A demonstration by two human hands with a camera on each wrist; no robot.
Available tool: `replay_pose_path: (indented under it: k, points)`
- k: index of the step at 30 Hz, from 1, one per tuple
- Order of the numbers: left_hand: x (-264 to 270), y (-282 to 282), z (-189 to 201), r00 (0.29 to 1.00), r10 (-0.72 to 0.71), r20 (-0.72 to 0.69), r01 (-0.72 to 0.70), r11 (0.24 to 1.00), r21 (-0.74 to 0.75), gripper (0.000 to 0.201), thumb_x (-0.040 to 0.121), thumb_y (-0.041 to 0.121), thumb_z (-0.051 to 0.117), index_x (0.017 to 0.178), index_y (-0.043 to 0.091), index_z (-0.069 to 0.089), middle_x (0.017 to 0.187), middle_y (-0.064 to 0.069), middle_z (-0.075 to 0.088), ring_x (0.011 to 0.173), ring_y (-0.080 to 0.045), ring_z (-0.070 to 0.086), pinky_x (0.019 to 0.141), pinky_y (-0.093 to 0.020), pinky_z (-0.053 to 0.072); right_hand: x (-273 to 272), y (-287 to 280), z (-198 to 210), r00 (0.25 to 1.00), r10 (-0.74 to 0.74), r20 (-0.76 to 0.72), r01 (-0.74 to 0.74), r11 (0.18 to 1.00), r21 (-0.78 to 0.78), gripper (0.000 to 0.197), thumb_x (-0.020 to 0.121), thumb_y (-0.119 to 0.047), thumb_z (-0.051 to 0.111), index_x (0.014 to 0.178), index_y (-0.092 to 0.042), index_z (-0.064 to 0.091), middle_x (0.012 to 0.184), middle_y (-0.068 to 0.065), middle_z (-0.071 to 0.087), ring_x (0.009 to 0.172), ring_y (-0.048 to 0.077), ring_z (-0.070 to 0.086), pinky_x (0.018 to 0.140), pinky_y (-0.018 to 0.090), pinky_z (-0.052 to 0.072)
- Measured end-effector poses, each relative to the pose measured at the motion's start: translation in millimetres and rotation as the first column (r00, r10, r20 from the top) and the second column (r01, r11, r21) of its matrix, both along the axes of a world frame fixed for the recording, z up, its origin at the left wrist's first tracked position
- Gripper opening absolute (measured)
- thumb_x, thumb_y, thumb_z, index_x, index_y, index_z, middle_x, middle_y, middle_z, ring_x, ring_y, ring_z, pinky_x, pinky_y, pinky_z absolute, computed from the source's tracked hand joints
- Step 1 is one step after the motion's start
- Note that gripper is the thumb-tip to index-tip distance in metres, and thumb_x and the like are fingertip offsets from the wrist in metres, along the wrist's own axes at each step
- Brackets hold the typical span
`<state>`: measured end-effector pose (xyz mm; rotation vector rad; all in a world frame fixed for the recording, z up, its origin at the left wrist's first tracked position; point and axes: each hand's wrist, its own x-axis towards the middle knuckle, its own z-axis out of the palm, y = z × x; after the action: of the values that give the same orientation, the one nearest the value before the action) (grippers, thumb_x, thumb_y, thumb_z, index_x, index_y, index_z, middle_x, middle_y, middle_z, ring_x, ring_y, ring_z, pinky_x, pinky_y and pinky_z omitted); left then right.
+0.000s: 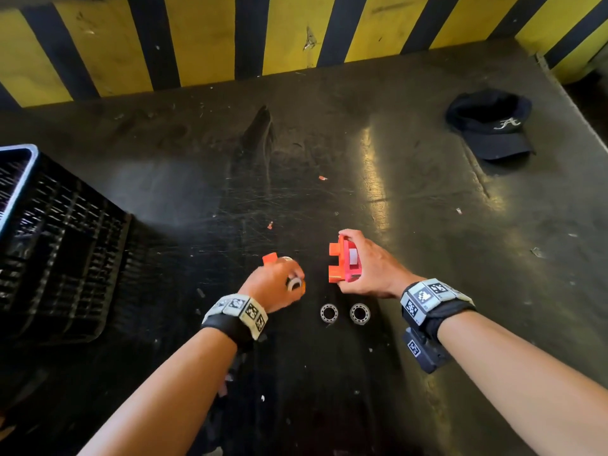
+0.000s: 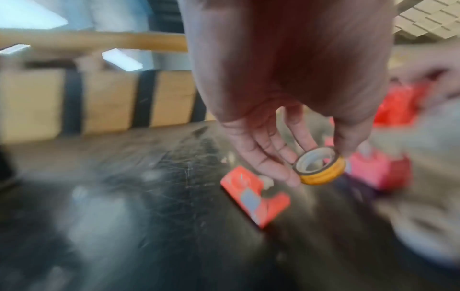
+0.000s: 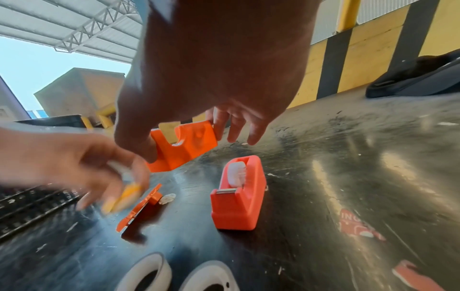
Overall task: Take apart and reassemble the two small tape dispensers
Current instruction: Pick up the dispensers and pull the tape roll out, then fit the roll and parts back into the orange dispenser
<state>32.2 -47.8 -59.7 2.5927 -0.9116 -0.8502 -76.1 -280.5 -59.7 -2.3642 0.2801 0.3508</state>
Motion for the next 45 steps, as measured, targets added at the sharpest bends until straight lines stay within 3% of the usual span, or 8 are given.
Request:
replay_pose_path:
  k: [6,10,18,21,24,29,39,45]
  points:
    - [-31.6,12.3,-19.8,0.965,-0.251,0.081,0.218,0.932,0.291,0.044,0.093,0.048,0.065,0.133,0.031,0.056,0.133,0.0,0.058,0.108,-0.026,0.069,0.087,-0.04,0.057,-6.6,4.8,-4.4,0.999,0.043,-0.003,-0.043,0.999,-0.015,0.107,0.064,-0.048,0.085,0.149,-0.034,0.021,0.146,0.004,0.048,0.126,0.027,0.055,0.101,0.045,0.051]
    - [-31.6,-0.5,-13.4,0.943,-0.301,0.14,0.259,0.931,0.256,0.05,0.096,0.044,0.063,0.14,0.028,0.049,0.138,-0.003,0.054,0.109,-0.026,0.068,0.081,-0.037,0.056,-7.6,3.4,-6.9,0.998,0.07,0.008,-0.07,0.997,-0.025,0.108,0.065,-0.046,0.086,0.151,-0.031,0.021,0.149,0.004,0.046,0.13,0.026,0.053,0.101,0.041,0.05]
    - [-44.6,-40.9,-23.5,0.86,-0.506,-0.058,0.509,0.846,0.158,0.056,0.092,0.026,0.071,0.145,0.033,0.053,0.146,-0.003,0.05,0.123,-0.027,0.062,0.097,-0.042,0.055,-18.6,-3.5,-8.8,0.999,0.015,0.041,-0.014,1.0,-0.006,0.105,0.068,-0.04,0.088,0.152,-0.026,0.026,0.143,0.005,0.053,0.122,0.024,0.057,0.092,0.028,0.042]
    - [-39.9,-37.9,-29.7,0.905,-0.423,-0.048,0.426,0.899,0.102,0.046,0.092,0.031,0.072,0.136,0.031,0.06,0.135,0.0,0.06,0.115,-0.023,0.066,0.093,-0.041,0.058,-24.0,-5.4,-10.3,0.999,-0.015,0.041,0.013,0.999,0.033,0.103,0.067,-0.041,0.086,0.149,-0.032,0.026,0.136,0.002,0.055,0.117,0.022,0.058,0.093,0.034,0.051]
    - [-24.4,-27.9,-28.8,0.983,-0.136,-0.123,0.128,0.989,-0.071,0.046,0.087,0.026,0.078,0.13,0.029,0.062,0.123,0.005,0.07,0.104,-0.016,0.072,0.088,-0.032,0.062,-26.9,-6.4,-11.0,0.998,-0.047,0.047,0.043,0.996,0.078,0.101,0.067,-0.042,0.083,0.149,-0.037,0.025,0.132,-0.002,0.056,0.113,0.021,0.059,0.095,0.038,0.053]
    - [-2.5,-23.9,-3.7,0.903,0.141,-0.406,-0.302,0.88,-0.367,0.041,0.09,0.019,0.078,0.128,0.018,0.064,0.117,0.008,0.075,0.101,-0.011,0.076,0.081,-0.023,0.061,-25.7,3.6,-8.2,0.999,-0.03,0.019,0.027,0.99,0.139,0.105,0.064,-0.047,0.078,0.152,-0.042,0.021,0.144,0.0,0.052,0.124,0.023,0.058,0.102,0.044,0.051]
    - [-3.7,-16.7,9.4,0.845,0.125,-0.52,-0.369,0.84,-0.397,0.039,0.094,0.027,0.074,0.131,0.02,0.064,0.116,0.001,0.079,0.104,-0.01,0.076,0.082,-0.029,0.062,-23.3,16.8,4.5,0.998,-0.016,0.065,0.002,0.978,0.209,0.103,0.071,-0.038,0.085,0.156,-0.034,0.027,0.147,0.0,0.05,0.128,0.014,0.052,0.104,0.035,0.049]
    - [-8.0,-20.5,14.0,0.863,0.133,-0.487,-0.353,0.848,-0.396,0.038,0.094,0.029,0.074,0.129,0.018,0.067,0.117,0.001,0.078,0.105,-0.005,0.075,0.072,-0.015,0.056,-22.4,23.5,9.7,0.994,-0.038,0.1,0.009,0.96,0.281,0.097,0.071,-0.033,0.088,0.148,-0.04,0.03,0.142,-0.011,0.048,0.125,0.007,0.051,0.103,0.035,0.048]
